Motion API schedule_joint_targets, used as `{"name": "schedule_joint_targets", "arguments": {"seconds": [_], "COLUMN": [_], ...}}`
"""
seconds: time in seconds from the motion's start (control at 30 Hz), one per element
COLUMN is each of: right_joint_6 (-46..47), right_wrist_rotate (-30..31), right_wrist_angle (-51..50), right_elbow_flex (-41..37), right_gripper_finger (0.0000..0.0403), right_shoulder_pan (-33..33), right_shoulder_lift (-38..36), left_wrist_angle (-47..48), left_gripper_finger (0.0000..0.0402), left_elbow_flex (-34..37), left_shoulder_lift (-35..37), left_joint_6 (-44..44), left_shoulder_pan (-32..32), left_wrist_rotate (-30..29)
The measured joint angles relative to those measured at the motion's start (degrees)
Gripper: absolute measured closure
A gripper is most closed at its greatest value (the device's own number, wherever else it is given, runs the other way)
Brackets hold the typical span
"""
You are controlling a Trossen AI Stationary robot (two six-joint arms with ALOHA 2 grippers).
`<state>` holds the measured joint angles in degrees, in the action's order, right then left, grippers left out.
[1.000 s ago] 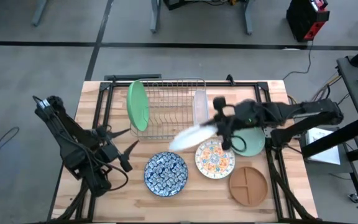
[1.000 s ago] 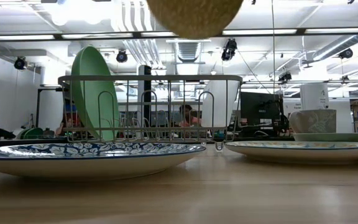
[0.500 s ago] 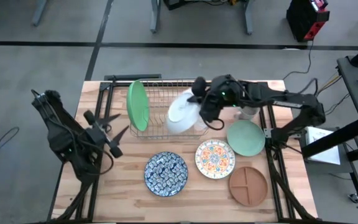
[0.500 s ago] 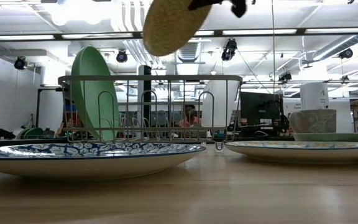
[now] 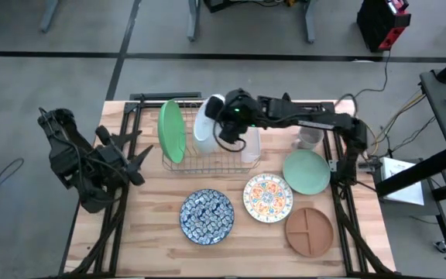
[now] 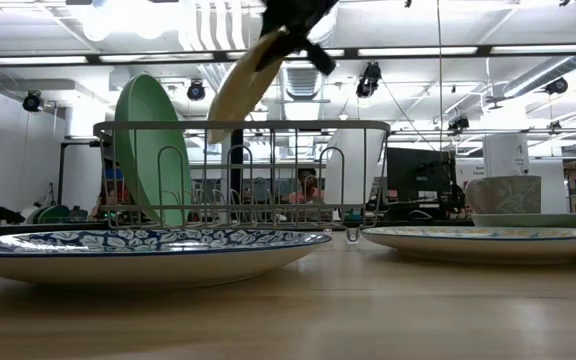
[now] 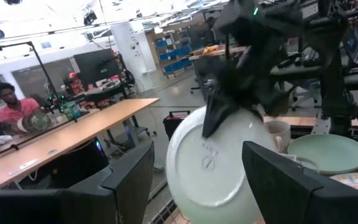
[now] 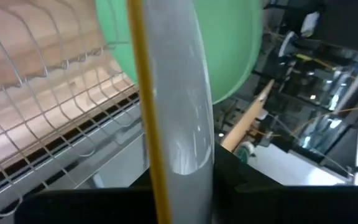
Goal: Sort dishes
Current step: Put the yellow plate in the dish rack
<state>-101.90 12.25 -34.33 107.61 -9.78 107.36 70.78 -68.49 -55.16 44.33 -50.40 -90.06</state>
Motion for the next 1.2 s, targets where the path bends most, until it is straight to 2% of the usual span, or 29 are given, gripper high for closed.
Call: {"name": "schedule_joint_targets", "arguments": {"seconds": [0.13,0.27,0.53,0.97,1.2], "right_joint_6": [-4.4,-4.7,-4.7,-4.5,-3.7], "right_wrist_rotate": [0.8,5.7,8.6,8.2,4.2], "right_wrist_angle": [0.1,0.6,0.6,0.7,0.7], "right_elbow_flex": [3.9,7.9,11.2,11.1,10.9], "right_gripper_finger": [0.0381,0.0381,0.0381,0.0381,0.0381], "right_shoulder_pan": [-0.5,-0.6,-0.6,-0.3,-0.3], "right_shoulder_lift": [4.1,8.0,12.5,15.0,15.6], "left_wrist_angle": [0.2,0.2,0.2,1.1,1.3], "left_gripper_finger": [0.0168,0.0168,0.0168,0.0168,0.0168], "left_elbow_flex": [0.0,0.0,0.0,0.1,0.7], "left_shoulder_lift": [1.6,3.5,7.5,13.2,14.8], "left_joint_6": [-3.2,-6.4,-11.9,-13.9,-13.7], "left_shoulder_pan": [0.0,0.0,0.0,0.0,0.0], "left_wrist_rotate": [0.1,0.1,0.2,2.3,2.6]}}
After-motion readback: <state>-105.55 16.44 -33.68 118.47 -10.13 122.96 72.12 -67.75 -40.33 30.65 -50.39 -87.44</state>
